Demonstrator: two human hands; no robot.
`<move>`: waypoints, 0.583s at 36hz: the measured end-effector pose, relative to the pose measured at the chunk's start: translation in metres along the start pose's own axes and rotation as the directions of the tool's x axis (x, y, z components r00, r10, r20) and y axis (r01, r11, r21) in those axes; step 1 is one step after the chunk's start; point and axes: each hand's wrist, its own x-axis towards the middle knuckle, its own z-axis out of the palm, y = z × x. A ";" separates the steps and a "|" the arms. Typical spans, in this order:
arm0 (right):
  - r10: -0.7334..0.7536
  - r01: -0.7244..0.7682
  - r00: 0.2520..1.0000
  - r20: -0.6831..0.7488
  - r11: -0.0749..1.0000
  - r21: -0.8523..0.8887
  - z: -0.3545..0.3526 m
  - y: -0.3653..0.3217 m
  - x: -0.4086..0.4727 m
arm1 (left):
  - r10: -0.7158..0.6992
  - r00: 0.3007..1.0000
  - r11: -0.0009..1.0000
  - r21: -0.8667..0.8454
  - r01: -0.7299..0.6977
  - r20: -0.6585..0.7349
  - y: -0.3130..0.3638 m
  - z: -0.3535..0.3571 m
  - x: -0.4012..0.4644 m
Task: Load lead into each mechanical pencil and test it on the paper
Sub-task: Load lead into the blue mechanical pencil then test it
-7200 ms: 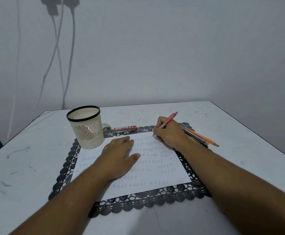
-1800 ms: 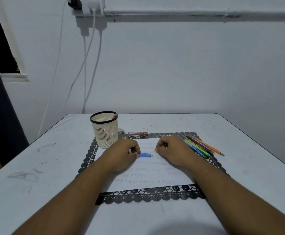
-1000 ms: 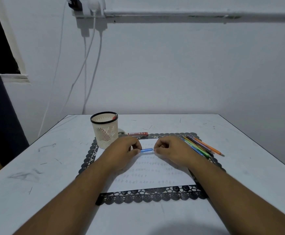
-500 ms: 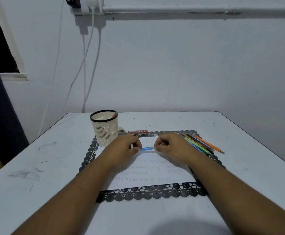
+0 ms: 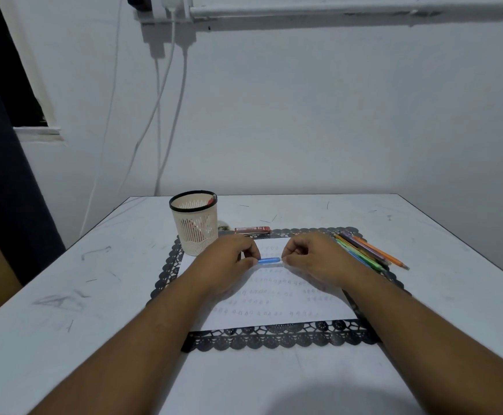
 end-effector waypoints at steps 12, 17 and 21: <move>-0.025 0.026 1.000 0.018 0.998 -0.055 -0.002 0.000 0.002 | -0.010 1.000 0.999 -0.038 0.010 0.000 0.001 0.000 -0.002; -0.049 0.051 0.999 0.020 0.995 -0.082 -0.005 -0.001 0.003 | -0.001 1.000 0.999 -0.039 0.001 0.006 0.002 -0.002 -0.003; -0.042 0.044 0.999 0.023 0.996 -0.080 -0.006 0.000 0.004 | 0.000 1.000 0.999 -0.033 0.000 -0.004 0.002 -0.002 -0.004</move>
